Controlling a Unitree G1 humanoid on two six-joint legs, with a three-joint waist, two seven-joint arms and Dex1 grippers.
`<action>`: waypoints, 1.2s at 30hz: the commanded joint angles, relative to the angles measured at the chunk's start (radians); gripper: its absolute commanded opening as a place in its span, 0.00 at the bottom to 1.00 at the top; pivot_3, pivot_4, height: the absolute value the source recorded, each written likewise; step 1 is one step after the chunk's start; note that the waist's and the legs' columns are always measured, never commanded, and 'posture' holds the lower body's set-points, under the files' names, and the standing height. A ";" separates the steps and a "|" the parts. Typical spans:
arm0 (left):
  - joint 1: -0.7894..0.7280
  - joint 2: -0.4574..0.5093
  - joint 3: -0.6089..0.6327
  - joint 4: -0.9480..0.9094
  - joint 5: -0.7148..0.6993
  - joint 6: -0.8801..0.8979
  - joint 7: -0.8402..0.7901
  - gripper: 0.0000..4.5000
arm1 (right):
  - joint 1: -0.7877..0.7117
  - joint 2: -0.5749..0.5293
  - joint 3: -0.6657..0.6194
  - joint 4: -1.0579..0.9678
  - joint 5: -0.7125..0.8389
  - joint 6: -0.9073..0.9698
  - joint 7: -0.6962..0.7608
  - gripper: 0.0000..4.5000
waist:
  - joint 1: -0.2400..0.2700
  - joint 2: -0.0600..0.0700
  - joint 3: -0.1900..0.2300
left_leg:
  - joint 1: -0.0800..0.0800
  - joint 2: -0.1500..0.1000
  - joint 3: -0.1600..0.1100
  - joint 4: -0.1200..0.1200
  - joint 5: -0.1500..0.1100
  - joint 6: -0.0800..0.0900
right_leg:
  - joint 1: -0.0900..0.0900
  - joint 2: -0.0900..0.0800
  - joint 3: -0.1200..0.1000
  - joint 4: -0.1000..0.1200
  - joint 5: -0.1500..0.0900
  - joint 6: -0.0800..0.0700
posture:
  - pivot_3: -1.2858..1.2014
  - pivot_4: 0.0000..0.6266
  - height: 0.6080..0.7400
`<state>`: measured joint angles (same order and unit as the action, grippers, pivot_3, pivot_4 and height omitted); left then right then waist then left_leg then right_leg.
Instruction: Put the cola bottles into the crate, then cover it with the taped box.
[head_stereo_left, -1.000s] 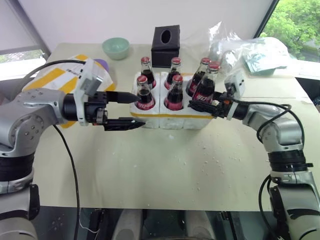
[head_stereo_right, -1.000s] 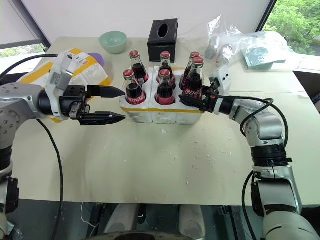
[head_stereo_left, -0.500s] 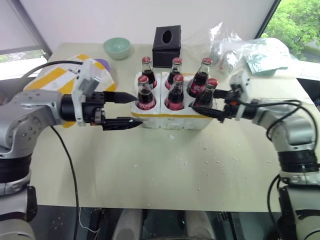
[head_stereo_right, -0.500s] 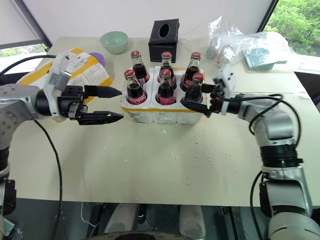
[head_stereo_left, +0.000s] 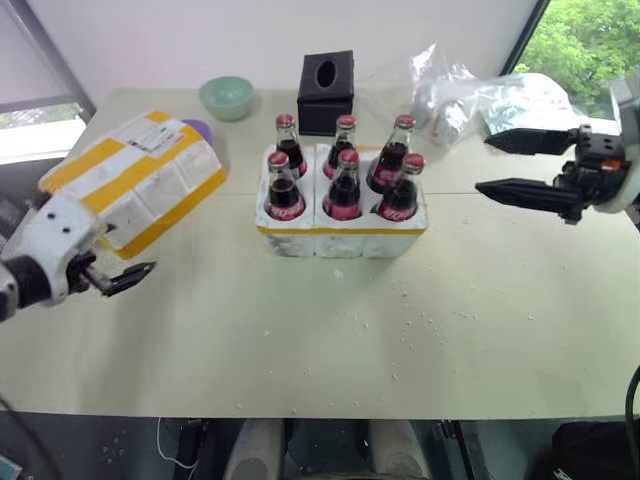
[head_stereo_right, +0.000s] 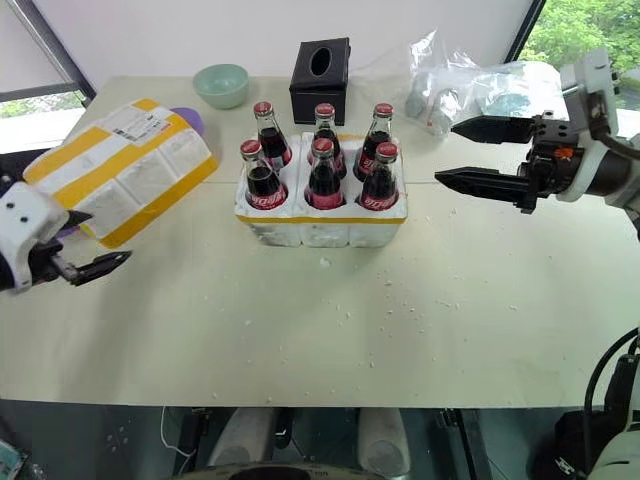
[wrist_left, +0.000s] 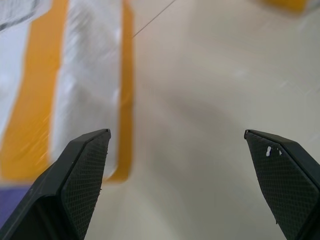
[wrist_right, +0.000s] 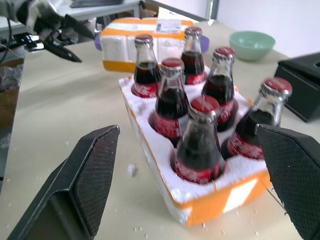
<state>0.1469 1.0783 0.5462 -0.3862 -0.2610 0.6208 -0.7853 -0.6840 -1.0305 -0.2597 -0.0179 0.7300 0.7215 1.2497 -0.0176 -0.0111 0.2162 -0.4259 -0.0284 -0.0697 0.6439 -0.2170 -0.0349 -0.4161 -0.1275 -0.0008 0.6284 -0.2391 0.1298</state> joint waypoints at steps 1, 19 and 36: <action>0.069 -0.006 0.006 0.144 0.251 -0.179 0.181 1.00 | -0.045 0.029 -0.038 -0.112 0.119 0.051 -0.011 0.99 | 0.003 0.000 0.000 | 0.000 0.000 0.001 -0.001 0.000 0.000 | -0.001 0.000 0.001 0.000 0.000 0.000 | 0.52 0.24 0.98; -0.426 -0.079 -0.432 0.880 0.585 -0.667 0.540 1.00 | -0.040 0.027 -0.059 -0.164 0.168 0.080 -0.081 0.99 | 0.019 -0.002 -0.002 | -0.002 0.004 0.006 -0.001 0.000 0.000 | -0.007 0.003 0.002 0.003 0.005 0.003 | 0.52 0.24 0.98; -0.672 -0.102 -0.554 1.231 0.629 -0.818 0.579 0.40 | 0.001 0.018 -0.090 -0.166 0.157 0.057 -0.118 1.00 | 0.007 -0.002 -0.002 | -0.002 0.005 0.007 0.001 0.000 0.000 | -0.006 0.005 0.002 0.005 0.005 0.004 | 0.52 0.24 0.98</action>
<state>-0.5269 0.9718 0.0061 0.8336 0.3614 -0.1848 -0.1987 -0.6814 -0.9956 -0.3049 -0.1555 0.8782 0.7972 1.1330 -0.0108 -0.0128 0.2140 -0.4274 -0.0234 -0.0629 0.6445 -0.2167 -0.0346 -0.4218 -0.1227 0.0015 0.6331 -0.2339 0.1336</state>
